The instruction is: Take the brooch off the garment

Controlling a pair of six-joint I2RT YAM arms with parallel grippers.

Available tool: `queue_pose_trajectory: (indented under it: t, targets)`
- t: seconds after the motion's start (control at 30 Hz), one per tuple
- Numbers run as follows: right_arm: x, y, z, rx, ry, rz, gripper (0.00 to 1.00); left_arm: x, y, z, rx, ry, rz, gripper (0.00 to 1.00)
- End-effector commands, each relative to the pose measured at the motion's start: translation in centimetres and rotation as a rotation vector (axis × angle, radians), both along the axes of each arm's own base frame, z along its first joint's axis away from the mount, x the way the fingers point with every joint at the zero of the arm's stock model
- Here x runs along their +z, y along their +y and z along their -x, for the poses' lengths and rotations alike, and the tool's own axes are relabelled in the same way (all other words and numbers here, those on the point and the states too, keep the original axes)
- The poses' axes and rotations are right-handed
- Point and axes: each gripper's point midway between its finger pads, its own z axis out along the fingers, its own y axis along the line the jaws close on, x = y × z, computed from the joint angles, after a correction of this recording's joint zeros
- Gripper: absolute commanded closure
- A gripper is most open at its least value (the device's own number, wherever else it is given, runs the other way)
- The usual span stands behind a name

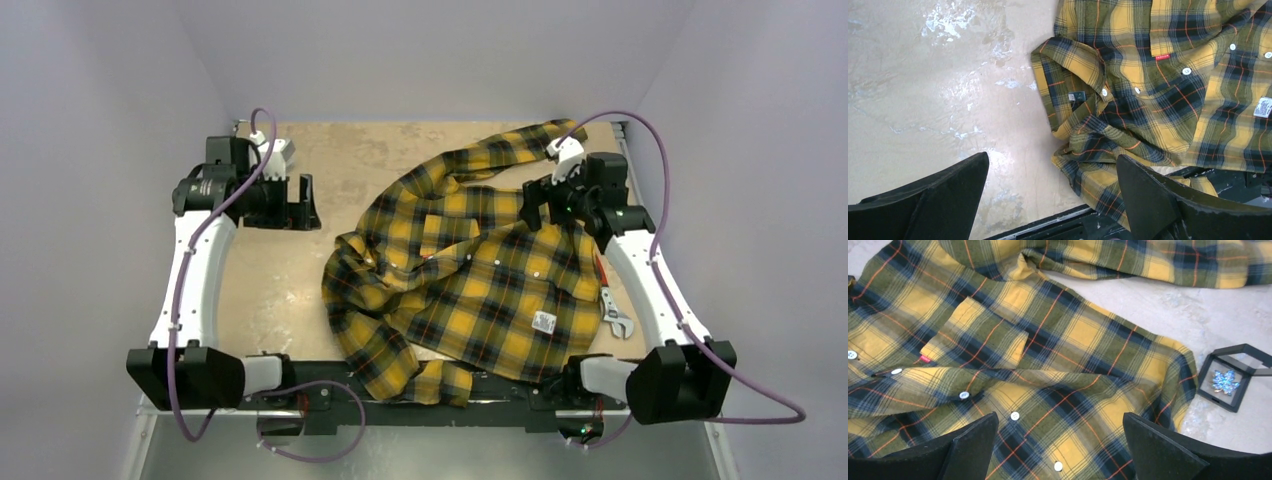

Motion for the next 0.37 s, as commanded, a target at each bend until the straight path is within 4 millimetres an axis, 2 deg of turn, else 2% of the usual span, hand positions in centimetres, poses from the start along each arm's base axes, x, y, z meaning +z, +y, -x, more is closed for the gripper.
queue_pose_trajectory:
  t: [0.0,0.33]
  targets:
    - [2.3,-1.2,-0.1,-0.058,-0.108,0.004,0.01,0.4,-0.2,0.2,0.022,-0.05,0.013,0.0]
    - [2.8,-3.0,1.0,-0.106,-0.123,0.003,0.01,1.7,-0.2,1.0,0.032,-0.099,0.027,0.0]
